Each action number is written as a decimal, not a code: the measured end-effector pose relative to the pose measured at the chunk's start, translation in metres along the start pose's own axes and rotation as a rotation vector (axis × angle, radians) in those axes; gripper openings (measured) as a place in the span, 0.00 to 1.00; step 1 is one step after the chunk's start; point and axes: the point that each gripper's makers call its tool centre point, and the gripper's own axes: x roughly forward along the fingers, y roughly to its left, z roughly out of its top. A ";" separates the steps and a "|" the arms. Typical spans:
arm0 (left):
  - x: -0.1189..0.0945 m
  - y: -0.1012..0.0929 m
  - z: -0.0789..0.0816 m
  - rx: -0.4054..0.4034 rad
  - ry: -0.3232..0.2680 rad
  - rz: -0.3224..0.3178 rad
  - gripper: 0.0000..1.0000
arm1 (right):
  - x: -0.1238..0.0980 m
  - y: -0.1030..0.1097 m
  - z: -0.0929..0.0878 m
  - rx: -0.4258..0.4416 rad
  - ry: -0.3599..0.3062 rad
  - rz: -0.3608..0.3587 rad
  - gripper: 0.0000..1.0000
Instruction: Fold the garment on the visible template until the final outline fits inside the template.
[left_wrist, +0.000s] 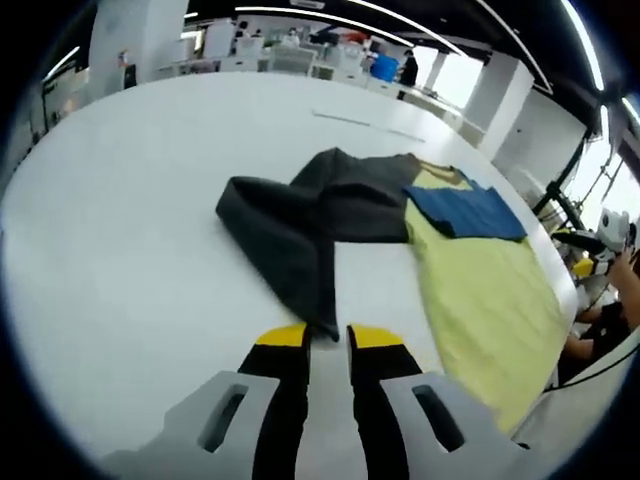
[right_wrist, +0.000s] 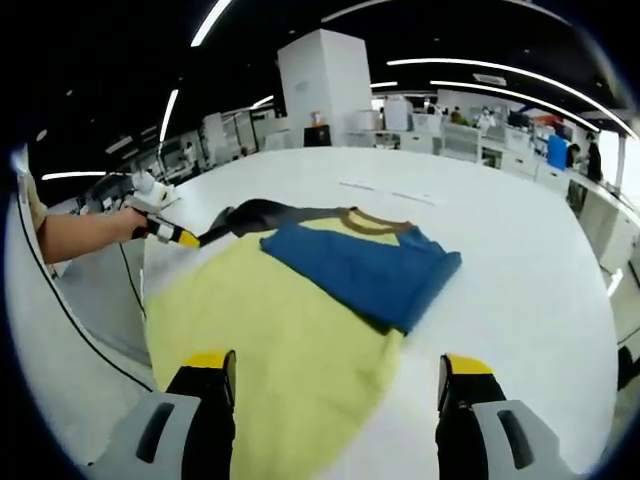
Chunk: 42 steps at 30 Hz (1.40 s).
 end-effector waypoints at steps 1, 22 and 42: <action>0.000 0.000 0.000 -0.002 0.000 0.001 0.09 | 0.000 0.000 0.000 0.001 0.001 0.000 0.82; -0.010 0.016 0.008 0.014 -0.006 0.037 0.00 | -0.008 0.011 -0.006 -0.016 0.009 0.012 0.82; -0.040 0.074 0.041 0.060 -0.016 0.148 0.00 | -0.005 0.018 -0.015 -0.009 0.032 0.027 0.82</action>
